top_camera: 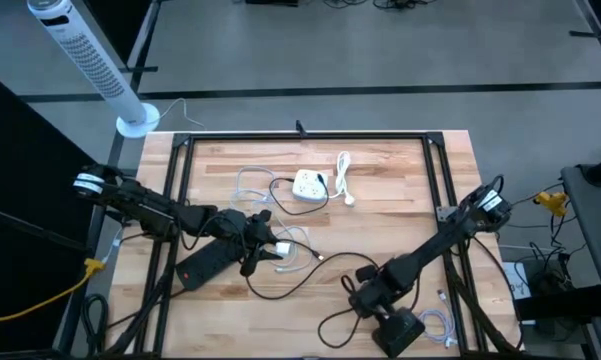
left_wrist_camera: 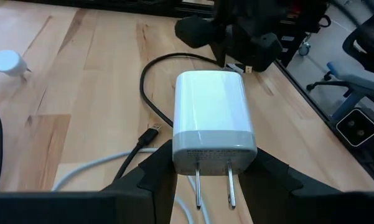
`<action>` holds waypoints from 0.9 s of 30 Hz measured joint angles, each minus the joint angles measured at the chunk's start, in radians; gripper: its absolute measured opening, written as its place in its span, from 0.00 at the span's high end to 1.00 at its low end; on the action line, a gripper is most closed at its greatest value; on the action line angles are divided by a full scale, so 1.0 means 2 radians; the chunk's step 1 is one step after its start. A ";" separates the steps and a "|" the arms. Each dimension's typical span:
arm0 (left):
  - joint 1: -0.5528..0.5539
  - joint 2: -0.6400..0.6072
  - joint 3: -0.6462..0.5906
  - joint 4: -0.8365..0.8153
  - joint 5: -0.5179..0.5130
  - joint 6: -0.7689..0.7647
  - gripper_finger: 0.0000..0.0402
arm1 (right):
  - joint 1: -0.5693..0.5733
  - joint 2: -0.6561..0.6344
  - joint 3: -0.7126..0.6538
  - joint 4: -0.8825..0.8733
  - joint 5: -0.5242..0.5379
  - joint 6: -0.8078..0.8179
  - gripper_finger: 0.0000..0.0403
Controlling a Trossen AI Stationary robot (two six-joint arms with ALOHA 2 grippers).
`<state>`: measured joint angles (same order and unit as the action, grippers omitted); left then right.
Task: Insert USB
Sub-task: Insert the black charger cable into the white charger adapter
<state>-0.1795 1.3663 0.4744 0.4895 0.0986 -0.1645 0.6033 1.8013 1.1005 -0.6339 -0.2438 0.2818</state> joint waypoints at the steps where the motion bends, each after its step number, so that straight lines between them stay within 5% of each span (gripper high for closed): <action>1: 0.000 0.000 0.000 0.000 0.000 0.000 0.65 | 0.004 0.005 0.000 0.001 0.000 0.002 0.60; 11: 0.000 0.000 0.000 -0.001 0.000 0.000 0.65 | 0.016 0.025 0.015 -0.002 0.031 -0.020 0.67; 27: 0.000 0.000 0.000 -0.003 0.000 -0.004 0.65 | 0.008 0.033 0.016 0.072 0.062 -0.006 0.96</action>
<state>-0.1799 1.3655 0.4744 0.4827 0.0978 -0.1734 0.6183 1.8675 1.1316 -0.4906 -0.1194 0.2695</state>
